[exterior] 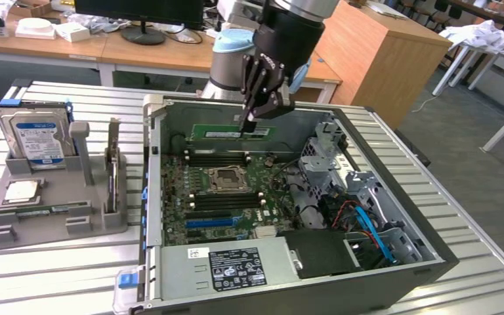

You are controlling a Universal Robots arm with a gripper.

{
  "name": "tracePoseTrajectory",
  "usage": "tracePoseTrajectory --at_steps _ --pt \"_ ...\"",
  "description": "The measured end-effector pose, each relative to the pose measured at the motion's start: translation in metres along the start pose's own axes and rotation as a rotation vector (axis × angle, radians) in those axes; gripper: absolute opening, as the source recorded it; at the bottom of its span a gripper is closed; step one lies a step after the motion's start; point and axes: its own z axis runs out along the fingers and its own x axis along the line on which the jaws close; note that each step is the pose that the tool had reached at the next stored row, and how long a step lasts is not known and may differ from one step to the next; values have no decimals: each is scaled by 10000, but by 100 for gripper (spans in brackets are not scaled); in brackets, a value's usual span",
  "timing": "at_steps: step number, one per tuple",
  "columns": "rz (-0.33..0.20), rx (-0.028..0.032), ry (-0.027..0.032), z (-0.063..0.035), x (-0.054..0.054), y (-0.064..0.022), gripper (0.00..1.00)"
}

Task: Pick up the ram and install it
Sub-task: 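Pick up the ram and move it above insertion slot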

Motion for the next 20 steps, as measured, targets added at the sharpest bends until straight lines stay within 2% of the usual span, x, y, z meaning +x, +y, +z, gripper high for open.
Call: tracePoseTrajectory --at_steps 20 --pt "0 -17 -2 -47 50 -402 12"
